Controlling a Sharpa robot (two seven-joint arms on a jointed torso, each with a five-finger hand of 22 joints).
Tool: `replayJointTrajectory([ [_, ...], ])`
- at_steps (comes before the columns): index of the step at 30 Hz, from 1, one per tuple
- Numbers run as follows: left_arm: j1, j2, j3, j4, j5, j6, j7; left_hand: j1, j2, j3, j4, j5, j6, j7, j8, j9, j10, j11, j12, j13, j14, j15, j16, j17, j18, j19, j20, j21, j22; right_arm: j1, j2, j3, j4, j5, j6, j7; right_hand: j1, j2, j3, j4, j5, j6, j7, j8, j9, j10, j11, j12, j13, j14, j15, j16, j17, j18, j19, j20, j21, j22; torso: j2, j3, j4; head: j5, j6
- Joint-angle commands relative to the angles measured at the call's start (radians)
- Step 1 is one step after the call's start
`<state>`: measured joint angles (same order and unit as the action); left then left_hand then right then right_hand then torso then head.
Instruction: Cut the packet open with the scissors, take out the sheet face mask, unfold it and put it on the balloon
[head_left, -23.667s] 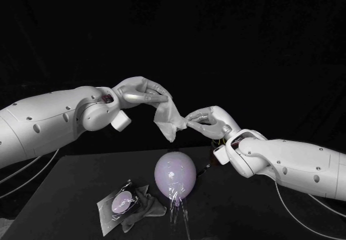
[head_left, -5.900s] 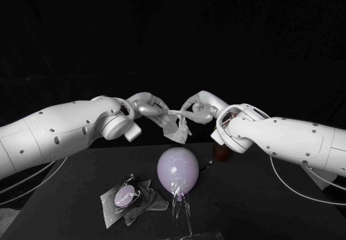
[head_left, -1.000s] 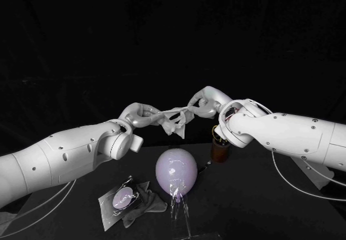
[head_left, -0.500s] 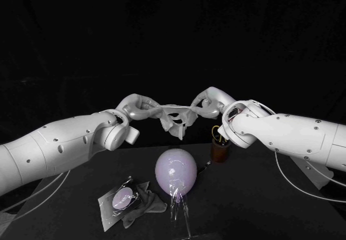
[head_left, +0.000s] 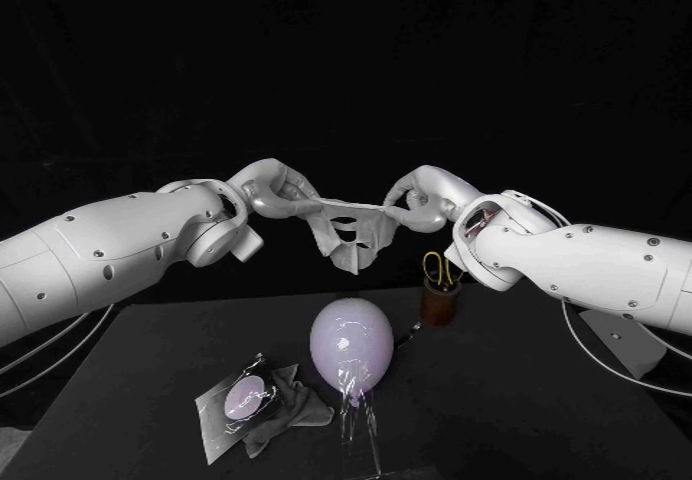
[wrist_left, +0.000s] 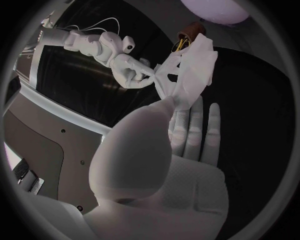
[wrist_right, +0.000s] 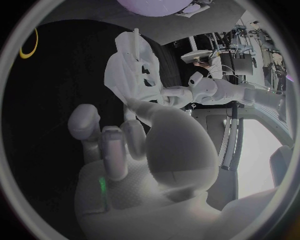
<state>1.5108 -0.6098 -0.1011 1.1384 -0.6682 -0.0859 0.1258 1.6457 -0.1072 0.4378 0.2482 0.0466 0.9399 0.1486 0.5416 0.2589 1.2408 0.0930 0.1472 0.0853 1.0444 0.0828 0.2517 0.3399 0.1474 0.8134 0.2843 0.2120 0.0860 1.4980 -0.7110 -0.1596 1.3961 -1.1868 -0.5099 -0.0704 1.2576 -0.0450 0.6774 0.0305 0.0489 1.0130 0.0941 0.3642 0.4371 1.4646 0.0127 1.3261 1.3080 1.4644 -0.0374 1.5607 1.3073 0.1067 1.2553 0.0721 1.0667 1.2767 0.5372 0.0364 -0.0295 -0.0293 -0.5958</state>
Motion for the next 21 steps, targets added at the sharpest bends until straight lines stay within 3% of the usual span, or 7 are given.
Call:
replayJointTrajectory([
  [1,0.005,0.004,0.001,-0.002,-0.130,0.102,-0.043,-0.002,-0.009,0.007,0.001,0.002,0.007,0.000,-0.003,0.074,0.005,0.002,0.004,0.001,0.004,0.000,0.005,0.002,0.014,0.007,0.001,0.005,0.001,0.008,-0.004,0.002,0.005,-0.085,0.014,0.041,-0.007,0.001,0.004,0.000,0.003,0.014,-0.005,0.016,0.008,0.013,0.000,0.004,0.100,0.103,-0.006,0.007,0.255,0.004,0.009,-0.003,0.010,0.002,0.001,-0.0010,0.0008,-0.002,0.002],
  [12,0.010,0.013,0.000,-0.027,-0.189,0.102,-0.057,-0.008,-0.011,0.012,-0.003,0.002,0.008,-0.001,-0.004,0.077,0.006,0.001,0.006,0.004,0.004,-0.001,0.009,0.006,0.015,0.008,0.001,0.008,0.002,0.049,-0.006,0.004,0.018,-0.126,0.035,0.026,-0.009,-0.001,0.004,0.001,0.003,0.014,-0.005,0.016,0.008,0.016,0.000,0.011,0.105,0.105,-0.006,0.009,0.260,0.003,0.014,-0.003,0.017,0.006,0.002,-0.0029,0.0012,-0.003,0.004],
  [21,0.010,0.007,0.000,-0.044,-0.088,0.101,-0.061,-0.014,-0.013,0.017,-0.006,0.002,0.010,-0.001,-0.005,0.079,0.007,0.000,0.009,0.006,0.003,-0.002,0.015,0.011,0.017,0.012,0.001,0.012,0.005,0.081,-0.001,0.005,0.014,-0.274,0.197,-0.048,-0.008,-0.005,0.003,0.000,0.003,0.016,-0.007,0.017,0.008,0.019,-0.001,0.016,0.108,0.106,-0.006,0.010,0.263,0.002,0.015,-0.003,0.019,0.009,0.001,-0.0025,0.0007,-0.007,0.005],
])
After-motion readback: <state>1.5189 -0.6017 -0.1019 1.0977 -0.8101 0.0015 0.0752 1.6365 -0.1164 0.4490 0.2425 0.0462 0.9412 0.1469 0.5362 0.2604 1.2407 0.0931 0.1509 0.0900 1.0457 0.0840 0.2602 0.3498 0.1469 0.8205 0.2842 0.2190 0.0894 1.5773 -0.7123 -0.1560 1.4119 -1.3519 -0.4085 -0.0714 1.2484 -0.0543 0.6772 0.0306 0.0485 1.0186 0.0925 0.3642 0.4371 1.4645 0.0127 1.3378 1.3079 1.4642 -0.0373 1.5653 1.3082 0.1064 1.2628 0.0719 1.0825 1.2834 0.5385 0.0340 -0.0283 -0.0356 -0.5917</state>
